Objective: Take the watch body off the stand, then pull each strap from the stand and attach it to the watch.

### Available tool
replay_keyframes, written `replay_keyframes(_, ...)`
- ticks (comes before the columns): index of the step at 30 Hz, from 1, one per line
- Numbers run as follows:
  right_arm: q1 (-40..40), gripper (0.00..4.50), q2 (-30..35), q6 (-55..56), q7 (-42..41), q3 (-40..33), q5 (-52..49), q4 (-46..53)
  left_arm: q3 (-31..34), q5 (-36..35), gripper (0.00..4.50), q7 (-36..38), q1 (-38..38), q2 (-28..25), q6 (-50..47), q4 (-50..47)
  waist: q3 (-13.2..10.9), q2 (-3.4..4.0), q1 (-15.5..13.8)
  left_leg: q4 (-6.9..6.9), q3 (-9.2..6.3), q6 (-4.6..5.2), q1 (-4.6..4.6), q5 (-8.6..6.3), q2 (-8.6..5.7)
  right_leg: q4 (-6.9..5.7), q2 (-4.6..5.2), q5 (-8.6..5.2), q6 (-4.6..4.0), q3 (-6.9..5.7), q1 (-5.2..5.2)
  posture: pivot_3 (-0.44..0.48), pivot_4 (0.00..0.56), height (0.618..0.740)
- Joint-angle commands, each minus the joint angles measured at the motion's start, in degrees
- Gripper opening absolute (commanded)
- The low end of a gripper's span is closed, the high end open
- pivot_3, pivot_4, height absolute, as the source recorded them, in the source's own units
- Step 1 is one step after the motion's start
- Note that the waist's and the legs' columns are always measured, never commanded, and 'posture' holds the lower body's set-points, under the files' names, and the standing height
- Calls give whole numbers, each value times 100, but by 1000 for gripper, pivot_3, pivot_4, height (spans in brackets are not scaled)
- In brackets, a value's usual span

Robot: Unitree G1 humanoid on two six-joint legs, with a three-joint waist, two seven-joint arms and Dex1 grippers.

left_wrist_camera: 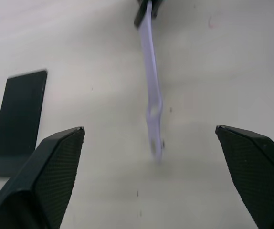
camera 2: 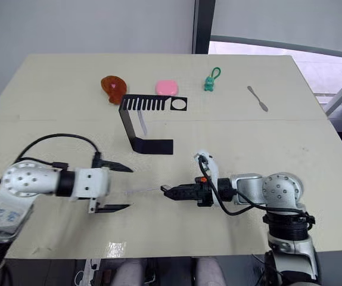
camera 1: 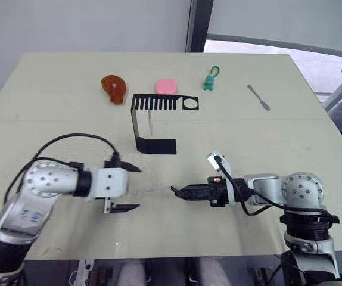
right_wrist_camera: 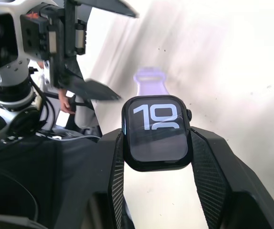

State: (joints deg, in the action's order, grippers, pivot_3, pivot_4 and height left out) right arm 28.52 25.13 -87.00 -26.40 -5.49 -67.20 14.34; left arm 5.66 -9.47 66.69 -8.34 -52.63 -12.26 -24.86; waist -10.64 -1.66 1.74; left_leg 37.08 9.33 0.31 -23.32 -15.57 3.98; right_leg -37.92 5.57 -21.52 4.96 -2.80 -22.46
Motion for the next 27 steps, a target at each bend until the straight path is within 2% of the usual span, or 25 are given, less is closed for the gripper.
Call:
replay_keyframes(1,-166,1519,534,1360,-1089,395,688,832,1023,-1062,4500,221,368,132,52,107,-1,1,-9,0,0,1,0,0,-1,0,2,0,0,-1,0,0,150,740)
replay_keyframes(3,-321,1519,1051,2655,-1799,871,1641,1263,1408,-1668,4500,267,551,222,-255,90,-1,1,-18,2,-6,5,-1,-5,-3,4,4,0,0,-7,3,0,150,740)
replay_keyframes(5,-712,1519,1834,4872,-2783,1492,3246,1459,1612,-1889,4500,360,771,261,-182,85,0,-1,-15,2,-6,6,-1,-8,-6,6,5,0,2,-6,5,0,150,740)
replay_keyframes(7,-1011,1519,2200,6646,-3327,1720,4285,1343,1684,-2014,4500,430,938,340,18,75,1,-2,-13,1,-5,5,2,-11,-13,12,4,1,6,-9,10,0,150,740)
replay_keyframes(13,-1227,1519,2206,8946,-3659,1686,5319,792,1650,-2068,4500,549,1165,338,322,92,2,-5,26,10,16,1,17,-8,-4,3,-7,7,16,-10,9,0,150,740)
replay_keyframes(19,-1021,1519,1968,8832,-3658,1874,5346,657,1572,-2189,4500,537,1107,327,289,110,2,-5,12,12,16,2,15,-8,-1,5,-5,6,15,0,10,0,150,740)
replay_keyframes(25,-374,1519,1210,7205,-3412,2524,5350,615,1499,-2245,4500,512,971,294,222,135,2,-5,30,14,15,0,15,-8,6,-3,-6,3,9,4,7,0,150,740)
replay_keyframes(27,-214,1519,921,7170,-3315,2721,5563,442,1481,-2242,4500,507,958,283,211,139,2,-5,31,15,14,0,15,-8,6,-4,-6,3,8,4,7,0,150,740)
